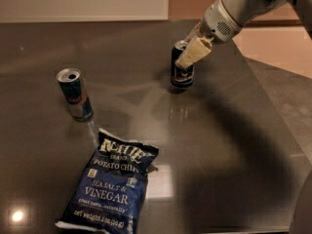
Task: Pick pepsi can
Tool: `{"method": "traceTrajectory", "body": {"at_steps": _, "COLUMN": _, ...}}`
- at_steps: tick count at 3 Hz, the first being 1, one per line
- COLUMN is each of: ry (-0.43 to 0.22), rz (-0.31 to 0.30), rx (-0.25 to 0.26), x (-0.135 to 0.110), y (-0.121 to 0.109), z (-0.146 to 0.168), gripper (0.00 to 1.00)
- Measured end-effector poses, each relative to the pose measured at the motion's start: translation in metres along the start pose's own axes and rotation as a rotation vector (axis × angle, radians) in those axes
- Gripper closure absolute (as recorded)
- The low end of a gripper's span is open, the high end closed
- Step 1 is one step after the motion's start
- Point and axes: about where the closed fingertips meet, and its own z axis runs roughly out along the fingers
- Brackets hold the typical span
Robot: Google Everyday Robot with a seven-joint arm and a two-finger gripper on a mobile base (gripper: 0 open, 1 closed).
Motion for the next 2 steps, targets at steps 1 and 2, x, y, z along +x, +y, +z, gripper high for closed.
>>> {"method": "traceTrajectory", "body": {"at_steps": 1, "ry": -0.002, "rz": -0.047, "rx": -0.04, "x": -0.026, "y": 0.016, "z": -0.024, "gripper": 1.0}}
{"method": "traceTrajectory", "body": {"at_steps": 2, "ry": 0.013, "rz": -0.105, "rx": -0.062, "x": -0.054, "y": 0.029, "z": -0.047, "gripper": 1.0}}
